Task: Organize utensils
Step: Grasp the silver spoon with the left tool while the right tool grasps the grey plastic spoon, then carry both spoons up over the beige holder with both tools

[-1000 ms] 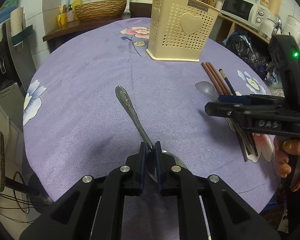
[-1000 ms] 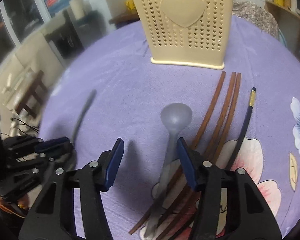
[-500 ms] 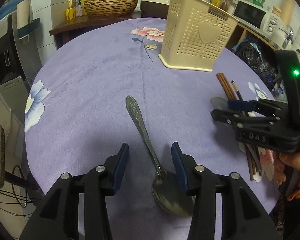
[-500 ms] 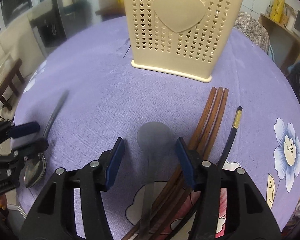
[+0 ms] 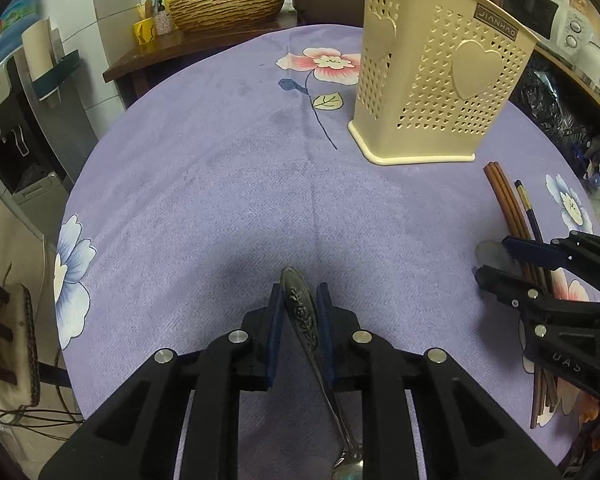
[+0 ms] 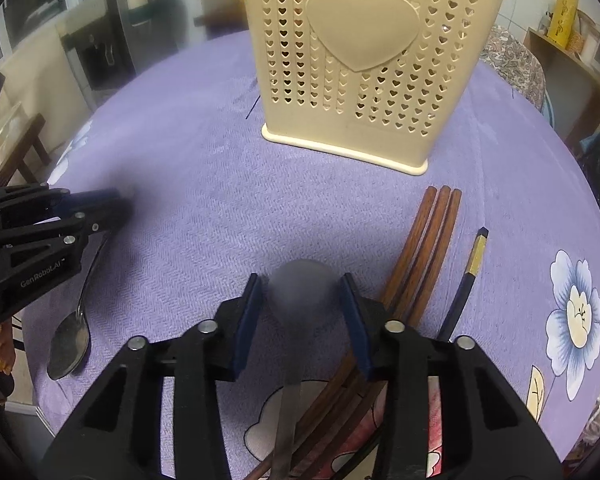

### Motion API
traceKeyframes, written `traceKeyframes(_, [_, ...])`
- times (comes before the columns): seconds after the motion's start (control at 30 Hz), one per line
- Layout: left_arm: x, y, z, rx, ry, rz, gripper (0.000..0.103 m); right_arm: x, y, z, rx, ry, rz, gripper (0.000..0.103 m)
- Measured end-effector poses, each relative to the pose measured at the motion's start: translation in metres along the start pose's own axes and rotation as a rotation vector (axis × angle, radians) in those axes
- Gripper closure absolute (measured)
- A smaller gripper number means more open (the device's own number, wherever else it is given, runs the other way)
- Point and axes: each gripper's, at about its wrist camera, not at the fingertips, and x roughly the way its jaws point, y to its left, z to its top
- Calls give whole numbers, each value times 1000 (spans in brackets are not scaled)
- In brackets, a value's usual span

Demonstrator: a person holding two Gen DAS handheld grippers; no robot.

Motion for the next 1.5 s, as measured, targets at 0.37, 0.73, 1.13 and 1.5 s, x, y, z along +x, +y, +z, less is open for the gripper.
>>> traceKeyframes(0.37, [-12, -3, 7, -18, -56, -20, 100, -9, -10, -5, 35, -31, 60, 66])
traceKeyframes(0.73, [-58, -6, 14, -39, -186, -91, 101, -68, -22, -7, 94, -198, 155, 66])
traceKeyframes(1.13, [-139, -22, 14, -28, -428, -147, 101, -153, -32, -14, 112, -441, 208, 66])
traceKeyframes(1.5, [-140, -27, 45, -47, -448, -202, 101, -152, -37, 15, 81, -518, 183, 66])
